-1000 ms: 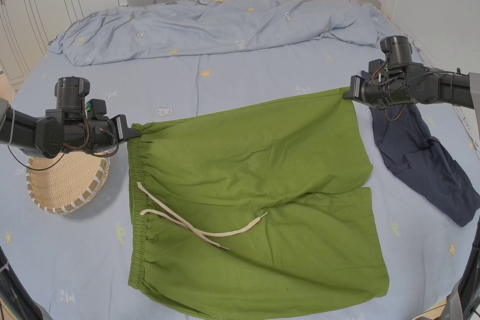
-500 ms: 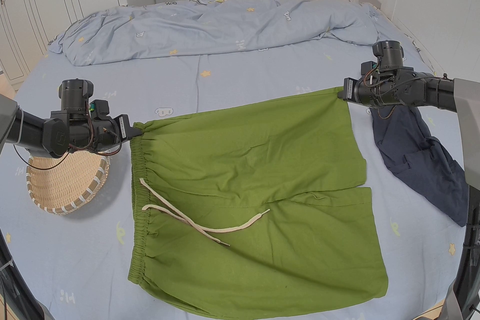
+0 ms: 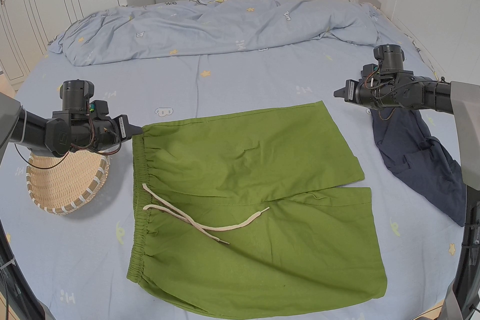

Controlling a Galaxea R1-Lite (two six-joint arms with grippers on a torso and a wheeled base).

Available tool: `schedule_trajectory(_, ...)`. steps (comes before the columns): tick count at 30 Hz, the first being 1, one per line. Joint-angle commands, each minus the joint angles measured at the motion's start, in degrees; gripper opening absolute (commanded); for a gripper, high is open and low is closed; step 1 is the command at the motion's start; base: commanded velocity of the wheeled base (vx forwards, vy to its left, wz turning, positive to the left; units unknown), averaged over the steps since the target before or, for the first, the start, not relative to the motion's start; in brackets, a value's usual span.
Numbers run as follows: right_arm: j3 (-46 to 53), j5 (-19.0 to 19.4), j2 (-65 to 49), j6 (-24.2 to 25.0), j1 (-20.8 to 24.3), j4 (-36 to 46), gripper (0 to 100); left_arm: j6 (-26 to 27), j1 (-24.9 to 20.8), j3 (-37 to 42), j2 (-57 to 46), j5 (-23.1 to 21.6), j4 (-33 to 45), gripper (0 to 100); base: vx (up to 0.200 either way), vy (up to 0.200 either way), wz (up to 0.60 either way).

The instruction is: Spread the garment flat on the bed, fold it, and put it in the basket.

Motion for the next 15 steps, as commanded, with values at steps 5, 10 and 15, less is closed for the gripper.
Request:
schedule_trajectory(5,0.01,0.32,-0.44,0.19,-0.05,0.08,100,0.0,-1.1,0.35,-0.24,-0.05,-1.53,100,0.0,0.0,0.0)
schedule_trajectory(10,0.01,-0.38,-1.93,0.81,-0.66,0.61,100,0.0,-1.97,1.84,-3.41,0.92,-2.05,100,0.0,0.0,0.0)
schedule_trajectory(15,12.21,-1.52,-12.21,2.65,-1.1,0.7,100,-0.7,-3.29,9.58,-12.72,1.0,-2.05,100,0.0,0.0,0.0)
